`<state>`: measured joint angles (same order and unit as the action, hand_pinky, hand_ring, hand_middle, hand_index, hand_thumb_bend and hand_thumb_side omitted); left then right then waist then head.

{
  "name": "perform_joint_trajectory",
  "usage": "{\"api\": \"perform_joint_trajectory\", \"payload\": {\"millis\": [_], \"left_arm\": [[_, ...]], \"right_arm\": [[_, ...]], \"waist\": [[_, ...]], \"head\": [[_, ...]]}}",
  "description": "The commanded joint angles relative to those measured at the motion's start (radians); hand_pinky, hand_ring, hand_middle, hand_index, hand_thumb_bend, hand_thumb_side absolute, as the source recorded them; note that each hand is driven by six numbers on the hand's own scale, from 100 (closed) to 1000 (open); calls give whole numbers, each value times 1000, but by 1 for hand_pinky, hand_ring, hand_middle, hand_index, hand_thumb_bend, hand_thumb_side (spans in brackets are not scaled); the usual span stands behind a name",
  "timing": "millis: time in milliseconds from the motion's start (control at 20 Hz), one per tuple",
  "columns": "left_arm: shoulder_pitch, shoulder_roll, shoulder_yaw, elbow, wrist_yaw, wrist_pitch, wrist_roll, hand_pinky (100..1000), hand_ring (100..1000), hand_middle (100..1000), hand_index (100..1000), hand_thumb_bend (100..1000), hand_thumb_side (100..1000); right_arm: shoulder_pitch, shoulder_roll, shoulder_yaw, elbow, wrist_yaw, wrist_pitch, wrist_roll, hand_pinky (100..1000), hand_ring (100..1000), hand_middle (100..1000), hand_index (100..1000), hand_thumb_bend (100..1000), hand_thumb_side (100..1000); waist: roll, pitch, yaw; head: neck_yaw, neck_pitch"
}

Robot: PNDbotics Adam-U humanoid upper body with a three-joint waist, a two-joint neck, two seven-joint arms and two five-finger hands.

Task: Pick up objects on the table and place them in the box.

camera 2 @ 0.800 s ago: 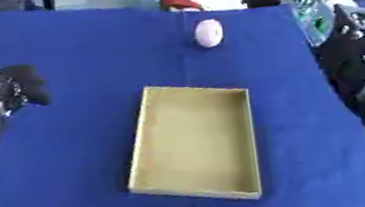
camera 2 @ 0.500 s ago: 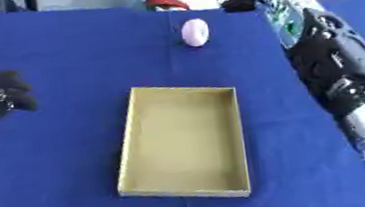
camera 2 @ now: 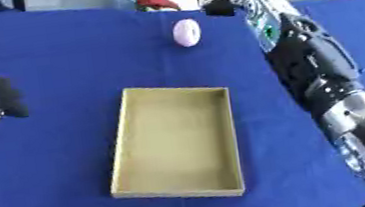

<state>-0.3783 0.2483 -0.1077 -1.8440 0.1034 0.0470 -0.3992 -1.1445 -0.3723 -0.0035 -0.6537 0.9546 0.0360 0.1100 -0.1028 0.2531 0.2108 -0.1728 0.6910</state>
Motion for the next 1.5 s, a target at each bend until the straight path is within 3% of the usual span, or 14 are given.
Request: {"api": "perform_joint_trajectory", "payload": {"millis": [50, 450, 800, 1350, 1400, 1500], "left_arm": [[-16, 1, -4, -10, -8, -1, -13, 692, 641, 654, 815, 100, 806], [-18, -2, -4, -10, -15, -1, -24, 693, 641, 654, 816, 100, 811], [-21, -4, -6, -7, -24, -2, -31, 694, 641, 654, 816, 100, 814], [-23, -6, -6, -7, -33, -1, -38, 695, 642, 655, 817, 100, 817], [-23, -6, -6, -6, -34, -1, -38, 695, 642, 655, 818, 100, 817], [-23, -7, -6, -5, -36, -1, -39, 695, 643, 656, 818, 100, 820]], "right_arm": [[-25, -10, -4, -1, 19, -1, 4, 685, 779, 806, 890, 100, 784], [-21, 9, 7, 14, 70, -24, 28, 715, 790, 830, 908, 100, 830], [-18, 11, 15, 4, 207, -42, 81, 759, 806, 869, 939, 103, 820], [-11, 13, 11, 22, 350, -56, 180, 813, 826, 920, 934, 245, 888], [-11, 13, 11, 23, 360, -58, 197, 815, 826, 921, 929, 244, 884], [-10, 13, 11, 22, 380, -61, 224, 820, 826, 923, 901, 215, 790]], "waist": [[4, -14, 6], [4, -8, 16], [1, -3, 22], [0, 1, 30], [1, 1, 30], [1, 3, 29]], "head": [[-18, -17], [-39, -21], [-51, -29], [-62, -29], [-62, -29], [-62, -30]]}}
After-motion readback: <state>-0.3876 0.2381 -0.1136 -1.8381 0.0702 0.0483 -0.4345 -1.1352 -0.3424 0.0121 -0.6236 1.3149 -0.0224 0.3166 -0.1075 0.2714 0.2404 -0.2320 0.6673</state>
